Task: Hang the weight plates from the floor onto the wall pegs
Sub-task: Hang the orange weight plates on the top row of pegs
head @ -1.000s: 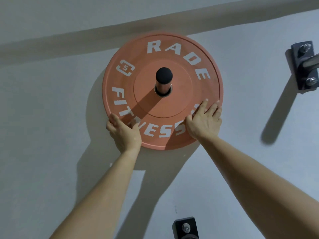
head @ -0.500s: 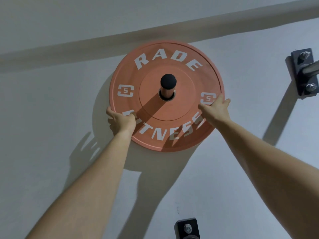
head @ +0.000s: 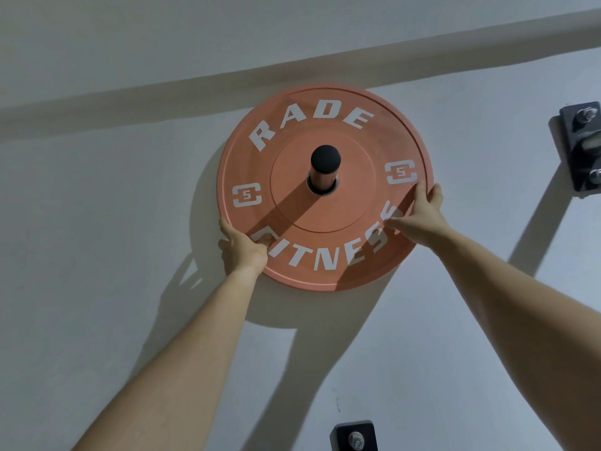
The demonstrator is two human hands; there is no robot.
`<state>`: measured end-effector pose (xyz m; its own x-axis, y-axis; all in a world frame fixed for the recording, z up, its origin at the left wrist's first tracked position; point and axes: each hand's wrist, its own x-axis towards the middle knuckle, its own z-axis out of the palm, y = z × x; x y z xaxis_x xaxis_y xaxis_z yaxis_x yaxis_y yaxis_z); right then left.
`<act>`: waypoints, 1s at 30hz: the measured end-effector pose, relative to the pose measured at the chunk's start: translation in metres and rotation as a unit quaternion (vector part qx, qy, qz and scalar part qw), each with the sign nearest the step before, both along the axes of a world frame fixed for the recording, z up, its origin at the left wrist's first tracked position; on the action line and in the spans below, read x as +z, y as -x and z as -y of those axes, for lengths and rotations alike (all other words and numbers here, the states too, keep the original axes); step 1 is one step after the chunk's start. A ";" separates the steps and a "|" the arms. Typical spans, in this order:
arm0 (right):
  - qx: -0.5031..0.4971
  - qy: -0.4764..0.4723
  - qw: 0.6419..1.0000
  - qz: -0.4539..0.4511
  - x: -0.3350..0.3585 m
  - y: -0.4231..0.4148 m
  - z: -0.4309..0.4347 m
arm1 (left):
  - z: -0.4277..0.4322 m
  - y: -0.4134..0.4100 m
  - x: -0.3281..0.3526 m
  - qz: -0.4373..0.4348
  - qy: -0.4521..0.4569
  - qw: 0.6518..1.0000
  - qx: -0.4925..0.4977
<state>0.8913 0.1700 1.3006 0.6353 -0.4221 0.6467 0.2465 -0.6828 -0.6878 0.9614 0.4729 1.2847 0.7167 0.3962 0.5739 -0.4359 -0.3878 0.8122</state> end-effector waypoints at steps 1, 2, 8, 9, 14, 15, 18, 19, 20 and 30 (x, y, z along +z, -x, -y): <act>-0.006 0.009 1.000 -0.001 -0.002 -0.004 0.001 | 0.000 0.000 0.001 -0.001 0.002 1.000 0.000; -0.009 0.018 1.000 0.001 -0.003 -0.006 0.002 | 0.000 -0.001 0.002 -0.002 0.001 1.000 0.002; 0.004 0.021 0.999 -0.030 -0.004 -0.012 0.002 | -0.004 -0.003 0.006 0.003 -0.026 0.999 0.020; 0.004 0.021 0.999 -0.033 -0.004 -0.014 0.002 | -0.005 -0.003 0.007 0.001 -0.031 0.999 0.020; -0.135 0.132 0.982 -0.023 -0.002 -0.014 -0.012 | -0.005 0.007 0.012 0.021 -0.154 0.980 0.121; -0.164 0.186 0.969 -0.003 0.000 -0.013 -0.018 | -0.004 0.009 0.014 0.051 -0.217 0.962 0.158; -0.144 0.302 0.942 0.031 0.009 -0.011 -0.039 | 0.003 0.012 0.022 0.119 -0.392 0.894 0.184; -0.132 0.318 0.938 0.028 0.011 -0.012 -0.047 | 0.007 0.013 0.024 0.120 -0.429 0.879 0.174; -0.124 0.324 0.938 0.021 0.012 -0.013 -0.053 | 0.010 0.013 0.025 0.112 -0.455 0.868 0.164; -0.138 0.315 0.939 0.006 0.015 -0.010 -0.070 | 0.009 0.021 0.028 0.105 -0.474 0.861 0.152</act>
<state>0.9009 0.2399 1.3151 0.5486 -0.1010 0.8300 0.0049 -0.9923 -0.1240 0.9400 0.4643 1.3124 0.5032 -0.1697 0.8474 -0.2953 -0.9553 -0.0159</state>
